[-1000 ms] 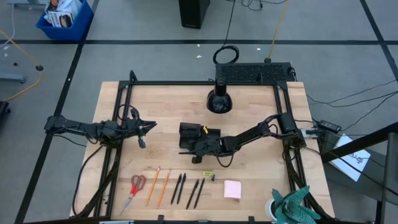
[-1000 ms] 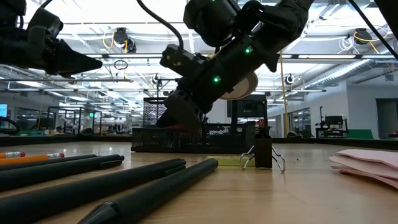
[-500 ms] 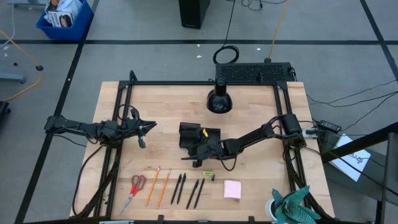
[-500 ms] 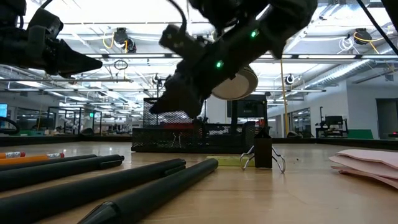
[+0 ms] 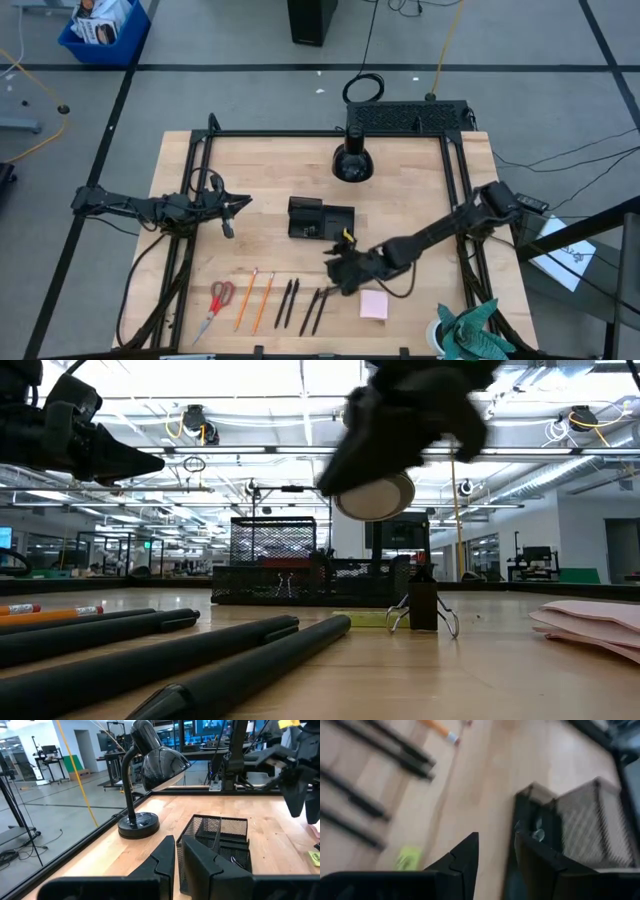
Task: Pick and place office supplies into organizer
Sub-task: Put the binder clip into the desk organizer
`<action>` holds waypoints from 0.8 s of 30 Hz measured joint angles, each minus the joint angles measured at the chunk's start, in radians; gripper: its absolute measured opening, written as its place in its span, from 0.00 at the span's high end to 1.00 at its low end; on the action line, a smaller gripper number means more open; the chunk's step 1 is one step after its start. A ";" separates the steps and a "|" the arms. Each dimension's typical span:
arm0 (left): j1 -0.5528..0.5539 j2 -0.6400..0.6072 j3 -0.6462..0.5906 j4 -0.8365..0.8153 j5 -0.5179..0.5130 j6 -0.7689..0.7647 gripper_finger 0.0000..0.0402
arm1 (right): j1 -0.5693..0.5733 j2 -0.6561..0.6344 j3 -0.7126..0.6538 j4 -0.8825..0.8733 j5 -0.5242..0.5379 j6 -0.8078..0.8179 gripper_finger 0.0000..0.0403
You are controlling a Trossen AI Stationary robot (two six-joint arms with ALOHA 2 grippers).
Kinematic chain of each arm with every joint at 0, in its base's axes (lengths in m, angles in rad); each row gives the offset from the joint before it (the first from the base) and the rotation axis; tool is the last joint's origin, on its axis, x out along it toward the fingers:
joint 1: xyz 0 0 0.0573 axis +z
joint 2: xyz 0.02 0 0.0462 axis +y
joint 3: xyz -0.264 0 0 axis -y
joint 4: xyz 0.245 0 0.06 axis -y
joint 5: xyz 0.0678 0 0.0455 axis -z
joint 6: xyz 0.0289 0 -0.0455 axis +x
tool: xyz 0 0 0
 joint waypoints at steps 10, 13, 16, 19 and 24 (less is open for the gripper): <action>0.000 0.000 0.000 0.002 0.000 -0.009 0.90 | 0.044 -0.024 -0.171 0.074 -0.002 0.245 0.71; 0.000 0.000 0.000 0.000 0.000 -0.011 0.90 | 0.050 -0.032 -0.194 0.074 -0.002 0.221 0.71; 0.000 0.000 0.000 0.003 0.000 -0.012 0.90 | 0.050 -0.045 -0.201 0.078 0.002 0.211 0.71; 0.000 0.000 0.000 0.003 0.002 -0.048 0.90 | 0.047 -0.048 -0.200 0.113 0.003 0.196 0.71; 0.000 0.000 0.000 0.002 0.006 -0.051 0.90 | 0.051 -0.069 -0.200 0.112 -0.016 0.174 0.71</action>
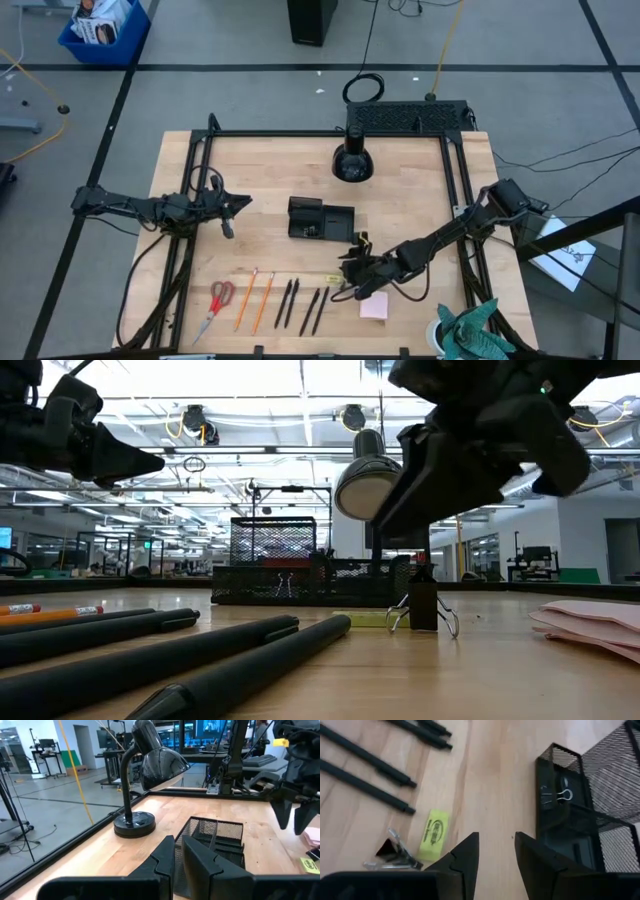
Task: Pick and place office supplies into organizer
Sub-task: Put the binder clip into the desk organizer
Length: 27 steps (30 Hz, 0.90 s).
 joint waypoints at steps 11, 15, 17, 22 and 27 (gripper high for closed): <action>0.000 0.000 0.000 0.003 0.001 0.006 0.90 | 0.051 -0.039 -0.002 0.061 -0.066 -0.118 0.87; 0.000 0.000 0.000 0.001 -0.011 0.006 0.90 | 0.068 -0.039 -0.001 0.062 -0.067 -0.156 0.98; 0.000 0.000 0.000 0.000 -0.021 0.007 0.90 | 0.072 -0.039 -0.001 0.063 -0.067 -0.169 0.99; 0.000 0.000 0.000 0.000 -0.024 0.009 0.90 | 0.070 -0.039 -0.001 0.058 -0.111 -0.161 0.99; 0.000 0.000 0.000 0.000 -0.024 0.009 0.90 | 0.071 -0.039 -0.001 0.057 -0.169 -0.158 0.99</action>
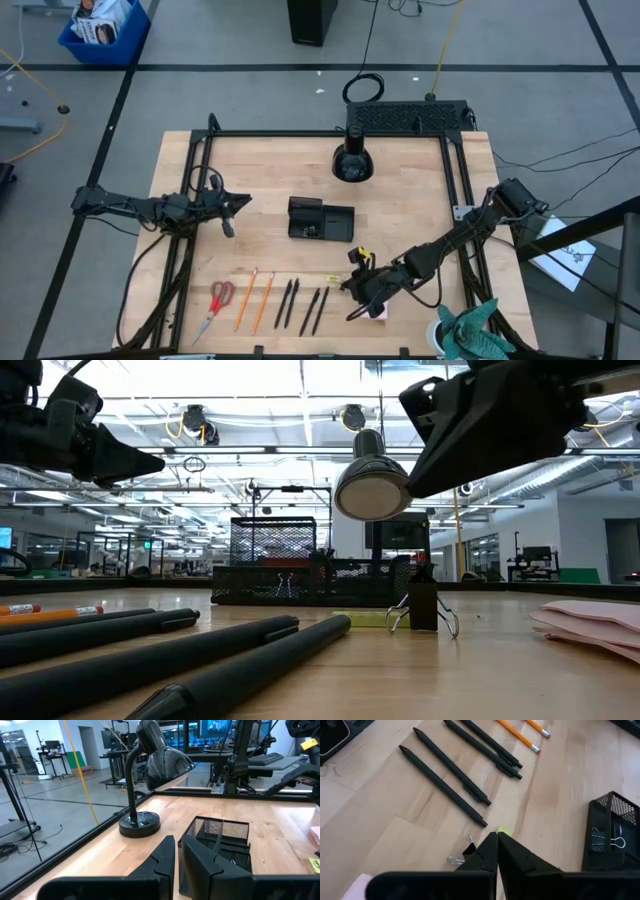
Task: Pick and place office supplies into organizer
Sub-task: Put the binder clip into the desk organizer
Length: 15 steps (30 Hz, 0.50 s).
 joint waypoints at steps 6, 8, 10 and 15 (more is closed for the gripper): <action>0.000 0.000 0.000 0.000 0.000 -0.001 0.90 | 0.000 0.000 0.000 0.028 0.002 0.153 1.00; 0.000 0.000 0.000 0.000 -0.001 0.001 0.90 | 0.000 0.000 0.000 0.064 0.001 0.226 0.99; 0.000 0.000 0.000 0.000 -0.001 0.021 0.90 | 0.010 0.000 0.012 0.070 0.003 0.273 0.99; 0.000 0.000 0.000 0.000 -0.003 0.080 0.90 | 0.054 0.000 0.044 0.075 0.004 0.393 0.99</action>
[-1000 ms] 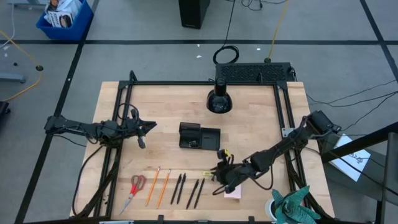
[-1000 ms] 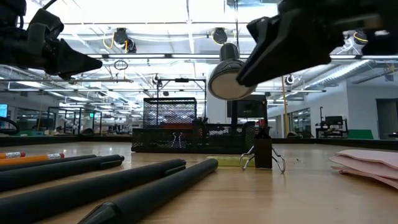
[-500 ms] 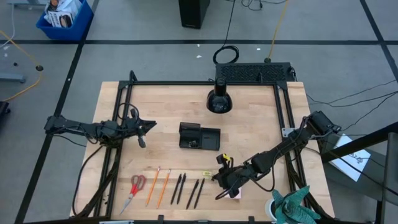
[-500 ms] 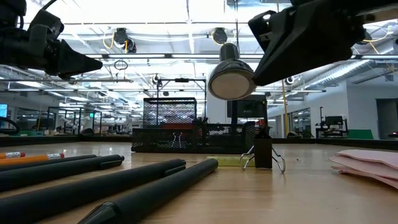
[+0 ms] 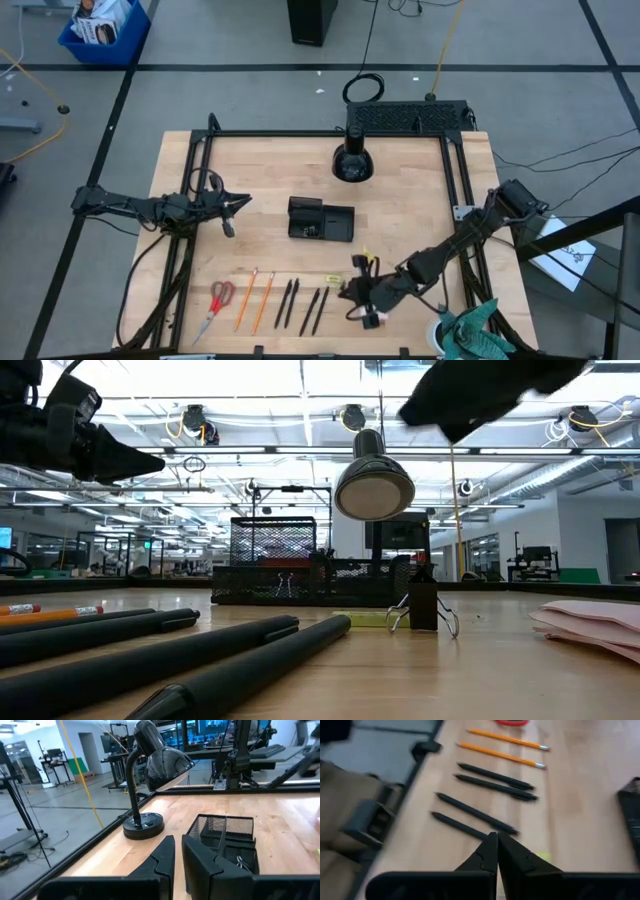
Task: Pick and place office supplies into organizer
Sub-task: Put the binder clip into the desk organizer
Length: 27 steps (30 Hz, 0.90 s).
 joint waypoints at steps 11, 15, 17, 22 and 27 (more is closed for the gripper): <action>0.000 0.000 0.000 0.037 0.000 0.046 0.90 | 0.060 0.007 0.000 -0.094 0.104 0.378 0.98; 0.000 0.000 0.000 0.053 0.000 0.046 0.90 | 0.054 0.025 0.000 -0.136 0.124 0.483 0.90; 0.000 0.000 0.000 0.054 0.000 0.055 0.90 | 0.048 0.040 0.000 -0.137 0.093 0.524 0.84; 0.000 0.000 0.000 0.054 0.000 0.071 0.90 | 0.036 0.082 0.000 -0.143 0.033 0.591 0.66; 0.000 0.000 0.000 0.053 0.000 0.070 0.90 | 0.022 0.113 0.000 -0.144 0.023 0.640 0.56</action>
